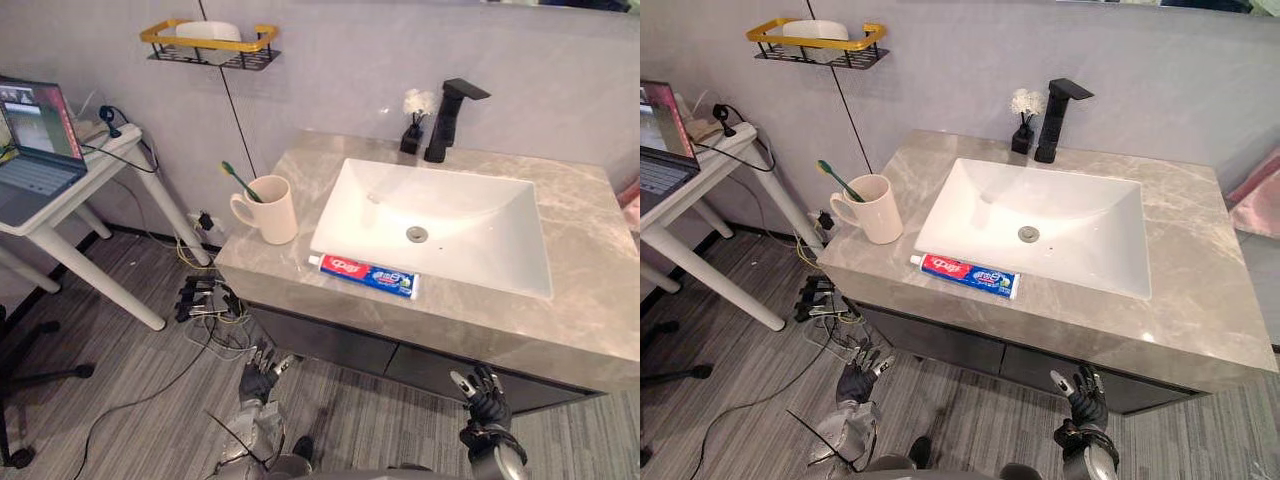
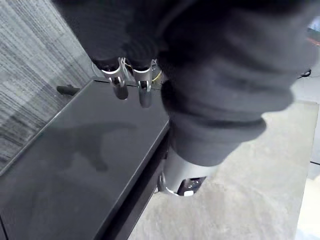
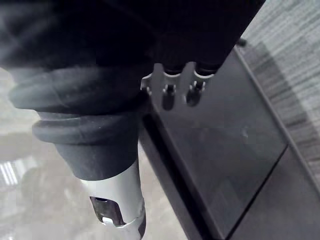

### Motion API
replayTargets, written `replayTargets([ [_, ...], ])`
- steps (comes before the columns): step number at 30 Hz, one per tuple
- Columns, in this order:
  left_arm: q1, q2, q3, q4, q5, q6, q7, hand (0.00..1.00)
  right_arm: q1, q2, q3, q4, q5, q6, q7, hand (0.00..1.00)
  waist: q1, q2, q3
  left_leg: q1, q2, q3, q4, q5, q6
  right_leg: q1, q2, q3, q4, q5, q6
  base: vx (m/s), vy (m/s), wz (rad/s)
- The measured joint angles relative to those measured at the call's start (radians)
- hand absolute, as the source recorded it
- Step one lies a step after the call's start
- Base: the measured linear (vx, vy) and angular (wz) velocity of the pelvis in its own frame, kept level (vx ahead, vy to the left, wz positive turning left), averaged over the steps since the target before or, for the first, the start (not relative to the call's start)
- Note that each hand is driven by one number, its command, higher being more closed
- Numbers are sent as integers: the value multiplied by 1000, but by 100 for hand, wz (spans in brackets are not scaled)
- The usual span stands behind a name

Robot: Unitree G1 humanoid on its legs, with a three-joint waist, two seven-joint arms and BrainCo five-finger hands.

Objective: Organize washtable

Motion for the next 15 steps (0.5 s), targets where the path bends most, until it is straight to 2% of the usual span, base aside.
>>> replayTargets([
  [7,4,10,1,-1,1,0,1,0,45,34,-20,-19,7,0,-25,0,-4,-12,-15,4,7,78,-12,3,-4,4,4,45,-43,26,15,29,32,-21],
  [10,3,12,1,-3,6,0,1,0,51,45,-100,-79,-1,-4,-41,0,-9,-16,-17,36,16,144,-14,-13,7,36,16,100,-102,58,29,77,45,-48],
  [13,-2,12,2,-3,6,-1,-3,0,44,43,-159,-82,-1,-30,-46,0,-20,-24,-22,39,16,189,-14,-31,17,36,16,141,-124,70,34,35,59,-44],
  [14,-34,74,34,129,8,-3,-10,0,-8,58,-153,84,-1,-35,-36,0,-58,-8,-36,57,-1,216,-120,41,31,44,10,192,-291,200,51,-6,22,-19],
  [15,-35,74,35,129,8,-3,-10,0,-8,58,-153,84,-1,-35,-36,0,-58,-8,-36,57,-1,216,-120,41,31,45,10,192,-291,200,51,0,0,0],
])
